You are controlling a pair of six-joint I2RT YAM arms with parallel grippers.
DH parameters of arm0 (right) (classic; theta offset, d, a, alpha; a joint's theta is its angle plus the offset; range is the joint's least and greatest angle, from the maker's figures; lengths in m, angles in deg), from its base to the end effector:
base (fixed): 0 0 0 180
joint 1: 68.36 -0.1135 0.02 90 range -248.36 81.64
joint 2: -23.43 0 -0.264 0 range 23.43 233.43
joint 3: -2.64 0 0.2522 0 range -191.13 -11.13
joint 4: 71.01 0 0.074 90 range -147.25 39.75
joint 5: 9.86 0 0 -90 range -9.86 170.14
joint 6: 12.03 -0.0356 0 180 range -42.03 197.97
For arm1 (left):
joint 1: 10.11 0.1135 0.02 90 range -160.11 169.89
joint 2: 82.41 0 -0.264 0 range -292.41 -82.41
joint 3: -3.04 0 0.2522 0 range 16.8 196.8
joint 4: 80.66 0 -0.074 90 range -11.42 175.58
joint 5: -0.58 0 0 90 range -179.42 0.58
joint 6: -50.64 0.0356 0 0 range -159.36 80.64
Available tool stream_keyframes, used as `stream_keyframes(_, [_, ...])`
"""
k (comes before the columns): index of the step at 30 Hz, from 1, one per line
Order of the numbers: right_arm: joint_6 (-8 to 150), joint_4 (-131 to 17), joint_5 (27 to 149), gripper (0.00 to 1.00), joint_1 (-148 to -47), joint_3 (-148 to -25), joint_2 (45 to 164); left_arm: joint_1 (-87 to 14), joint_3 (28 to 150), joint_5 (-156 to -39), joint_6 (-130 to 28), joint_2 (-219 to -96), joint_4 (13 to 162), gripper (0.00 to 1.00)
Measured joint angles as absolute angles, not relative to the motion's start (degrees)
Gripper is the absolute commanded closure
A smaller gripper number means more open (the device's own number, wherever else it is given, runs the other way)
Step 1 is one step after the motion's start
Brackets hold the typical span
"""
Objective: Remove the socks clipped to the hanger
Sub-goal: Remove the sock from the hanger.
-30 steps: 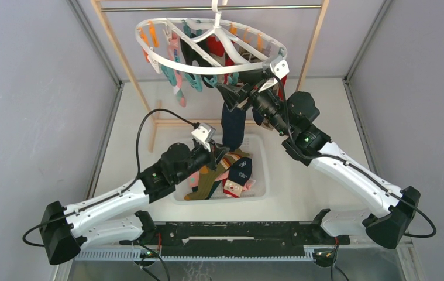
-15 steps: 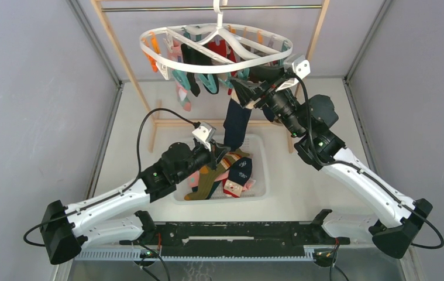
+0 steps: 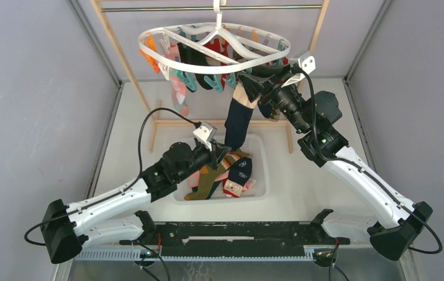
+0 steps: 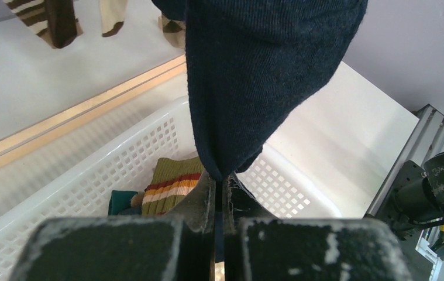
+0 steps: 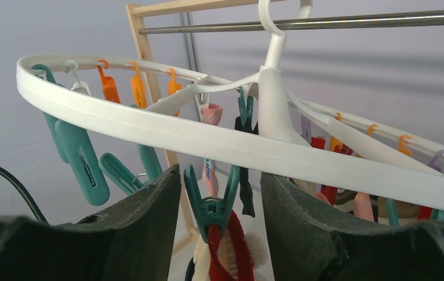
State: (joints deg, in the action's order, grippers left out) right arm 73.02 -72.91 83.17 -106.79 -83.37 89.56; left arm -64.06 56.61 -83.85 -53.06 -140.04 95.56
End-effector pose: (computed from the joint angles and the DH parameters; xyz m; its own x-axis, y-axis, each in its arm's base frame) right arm 0.1963 0.1582 0.4813 0.2327 0.2946 -0.9268 -0.6818 0.7291 0.0606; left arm 0.1432 -0.1909 0.3037 -0.2552 -0.0500 -0.9656 0.7078 0.6707 -0.2218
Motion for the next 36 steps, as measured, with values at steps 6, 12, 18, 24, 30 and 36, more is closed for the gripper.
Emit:
stream_keyframes(6, [72.32, -72.94, 84.02, 0.37, -106.18, -83.37, 89.69, -64.06, 56.61, -83.88, -53.06, -140.13, 95.56, 1.00])
stream_keyframes(12, [71.91, -73.07, 84.39, 0.44, -105.96, -83.35, 89.99, -63.96, 56.61, -83.90, -53.06, -140.13, 95.54, 1.00])
stream_keyframes(18, [71.60, -73.37, 84.61, 0.53, -105.83, -83.35, 90.21, -63.98, 56.61, -83.90, -53.06, -140.13, 95.54, 1.00])
stream_keyframes(24, [71.23, -73.83, 84.76, 0.68, -105.63, -83.35, 90.43, -63.96, 56.61, -83.92, -53.06, -140.13, 95.32, 1.00])
stream_keyframes(30, [71.16, -74.25, 84.81, 0.78, -105.53, -83.35, 90.43, -63.91, 56.61, -84.09, -53.06, -140.13, 94.62, 1.00])
stream_keyframes(36, [71.03, -74.25, 84.78, 0.79, -105.50, -83.35, 90.47, -63.91, 56.61, -84.14, -53.08, -140.04, 94.32, 1.00])
